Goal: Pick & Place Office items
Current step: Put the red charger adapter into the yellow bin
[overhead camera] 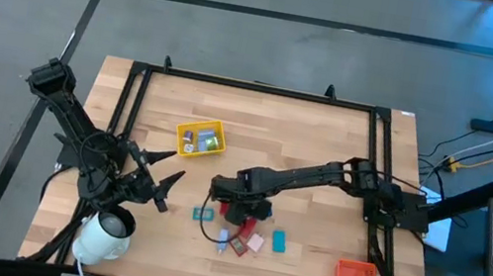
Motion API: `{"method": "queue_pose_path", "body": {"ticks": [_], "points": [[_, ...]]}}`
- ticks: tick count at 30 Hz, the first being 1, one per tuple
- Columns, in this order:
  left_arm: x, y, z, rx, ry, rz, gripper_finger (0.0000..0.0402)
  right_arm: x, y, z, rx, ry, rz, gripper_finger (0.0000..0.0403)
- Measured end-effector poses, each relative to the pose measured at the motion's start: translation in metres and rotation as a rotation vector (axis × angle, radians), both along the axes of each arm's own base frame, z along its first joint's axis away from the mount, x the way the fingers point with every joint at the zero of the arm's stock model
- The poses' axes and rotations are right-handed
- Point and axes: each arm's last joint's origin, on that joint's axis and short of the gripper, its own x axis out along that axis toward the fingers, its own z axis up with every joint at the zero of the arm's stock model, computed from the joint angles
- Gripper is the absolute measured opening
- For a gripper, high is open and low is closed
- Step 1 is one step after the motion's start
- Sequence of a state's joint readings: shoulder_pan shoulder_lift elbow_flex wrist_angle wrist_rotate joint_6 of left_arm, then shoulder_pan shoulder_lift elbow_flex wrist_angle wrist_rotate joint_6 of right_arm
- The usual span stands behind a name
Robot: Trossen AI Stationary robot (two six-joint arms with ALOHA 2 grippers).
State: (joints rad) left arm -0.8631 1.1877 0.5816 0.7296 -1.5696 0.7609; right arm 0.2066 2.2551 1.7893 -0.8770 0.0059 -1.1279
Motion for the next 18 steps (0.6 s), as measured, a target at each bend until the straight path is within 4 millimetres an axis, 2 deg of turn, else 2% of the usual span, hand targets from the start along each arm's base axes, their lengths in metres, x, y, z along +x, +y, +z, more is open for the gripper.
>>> {"method": "queue_pose_path", "body": {"ticks": [6,18], "points": [[0.0,0.0,0.0,0.0,0.0,0.0,0.0261,-0.003,0.002,0.0,0.019,0.034,-0.11,0.0295],[0.0,0.0,0.0,-0.002,-0.002,0.0,0.0261,-0.014,0.033,0.001,-0.08,0.023,-0.123,0.0295]]}}
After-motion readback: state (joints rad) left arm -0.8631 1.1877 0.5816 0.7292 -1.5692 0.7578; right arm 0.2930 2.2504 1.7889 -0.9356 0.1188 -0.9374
